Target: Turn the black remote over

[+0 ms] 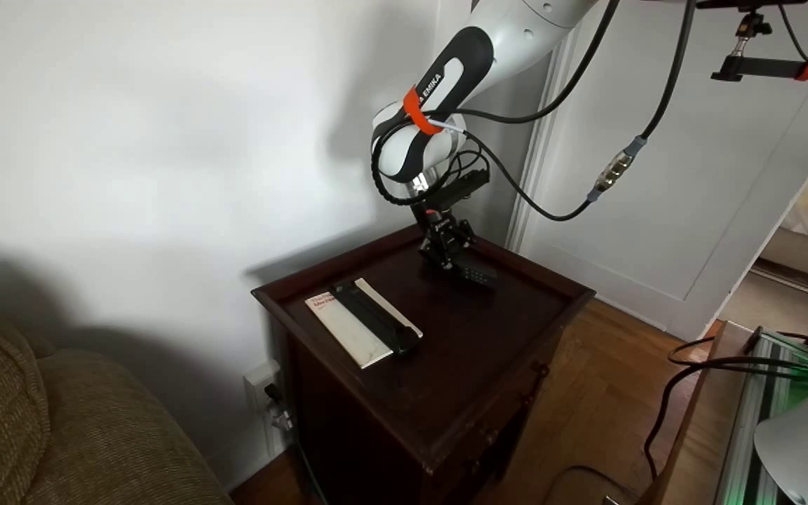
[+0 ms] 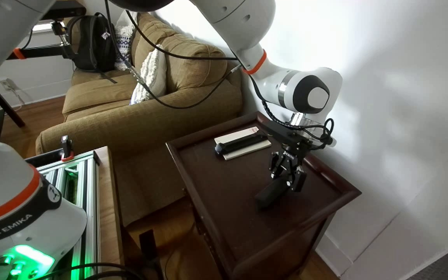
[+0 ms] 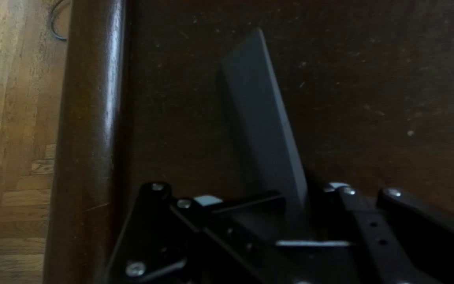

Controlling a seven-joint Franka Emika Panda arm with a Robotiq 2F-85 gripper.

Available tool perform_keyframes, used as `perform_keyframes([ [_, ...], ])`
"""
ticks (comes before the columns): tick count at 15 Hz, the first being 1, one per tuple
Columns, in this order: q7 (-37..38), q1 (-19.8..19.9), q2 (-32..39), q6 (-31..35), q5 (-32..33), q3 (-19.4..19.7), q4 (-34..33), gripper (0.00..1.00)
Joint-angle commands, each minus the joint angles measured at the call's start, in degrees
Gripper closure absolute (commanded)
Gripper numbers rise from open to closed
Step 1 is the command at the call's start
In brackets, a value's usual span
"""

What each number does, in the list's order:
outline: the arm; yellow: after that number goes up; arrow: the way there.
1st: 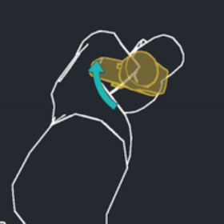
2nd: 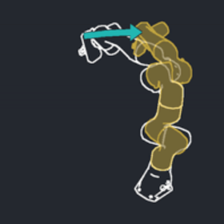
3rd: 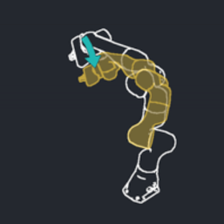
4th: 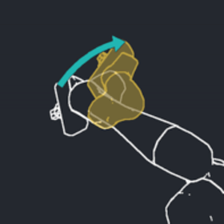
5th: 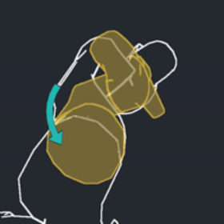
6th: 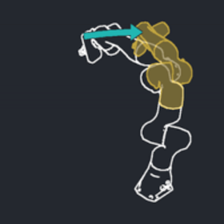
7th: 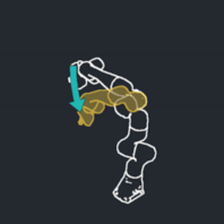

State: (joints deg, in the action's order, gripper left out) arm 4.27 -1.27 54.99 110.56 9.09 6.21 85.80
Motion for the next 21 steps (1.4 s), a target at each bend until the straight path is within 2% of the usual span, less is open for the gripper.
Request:
perform_keyframes([
  [1, 1.0, 0.0, 1.1, -0.5, 0.0, -0.6, -0.9, 0.53],
  [4, 0.8, 0.1, 1.5, -0.6, -0.1, -0.9, -1.2, 0.3],
  [5, 0.7, 0.0, 1.5, -0.7, -0.1, -0.9, -1.3, 0.73],
  [7, 0.6, 0.0, 1.7, -0.6, -0.2, -1.1, -1.4, 0.65],
  [8, 0.6, 0.0, 1.6, -0.7, -0.2, -1.1, -1.4, 0.57],
  [9, 0.4, 0.2, 1.2, -0.5, -0.4, -1.2, -1.2, 0.27],
  [11, -0.2, 0.6, -0.2, 0.6, -0.7, -1.6, 0.1, 0.19],
  [13, -1.6, 1.0, -2.2, 1.8, -0.5, -1.7, 1.8, 0.04],
  [15, -3.9, 2.3, -5.2, 3.6, -1.1, -2.3, 4.4, 0.0],
  [21, -9.4, 6.2, -16.1, 14.1, -4.6, -4.2, 15.8, 0.0],
])
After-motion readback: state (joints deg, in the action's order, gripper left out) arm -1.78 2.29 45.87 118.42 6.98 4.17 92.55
